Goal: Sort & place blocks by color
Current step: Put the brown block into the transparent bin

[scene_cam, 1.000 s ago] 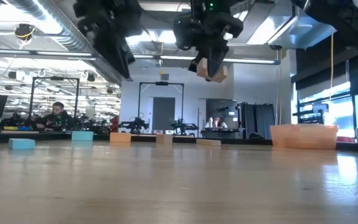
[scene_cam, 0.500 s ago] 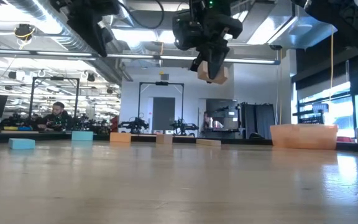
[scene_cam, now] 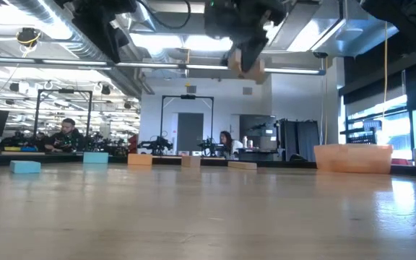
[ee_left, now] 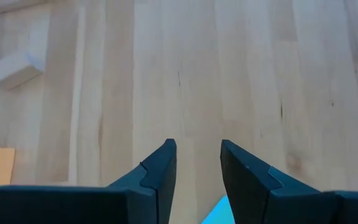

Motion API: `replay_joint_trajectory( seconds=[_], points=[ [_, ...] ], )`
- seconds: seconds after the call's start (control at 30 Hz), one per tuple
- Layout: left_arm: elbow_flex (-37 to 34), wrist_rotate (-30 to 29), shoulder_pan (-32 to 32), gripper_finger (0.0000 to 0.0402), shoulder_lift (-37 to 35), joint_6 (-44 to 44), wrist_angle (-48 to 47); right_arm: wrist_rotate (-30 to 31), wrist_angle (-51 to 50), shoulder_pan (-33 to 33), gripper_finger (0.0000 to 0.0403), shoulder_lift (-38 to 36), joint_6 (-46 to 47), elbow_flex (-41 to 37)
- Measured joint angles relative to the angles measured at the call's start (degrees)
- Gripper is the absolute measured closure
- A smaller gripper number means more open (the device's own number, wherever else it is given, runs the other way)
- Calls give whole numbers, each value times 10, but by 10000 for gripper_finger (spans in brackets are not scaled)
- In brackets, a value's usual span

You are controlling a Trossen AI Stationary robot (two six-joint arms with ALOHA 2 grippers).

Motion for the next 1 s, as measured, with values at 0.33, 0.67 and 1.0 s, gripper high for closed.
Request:
replay_joint_trajectory(
  seconds=[0.33,0.67,1.0],
  points=[
    [0,-11,-9,286,1,-13,6,-18,13,-2,358,-87,38,-4],
    [0,-16,-28,286,1,-15,32,-49,1,-4,358,-93,41,-5],
    [0,-46,-29,286,1,-56,28,-38,5,-4,358,-93,42,-5]
  ],
)
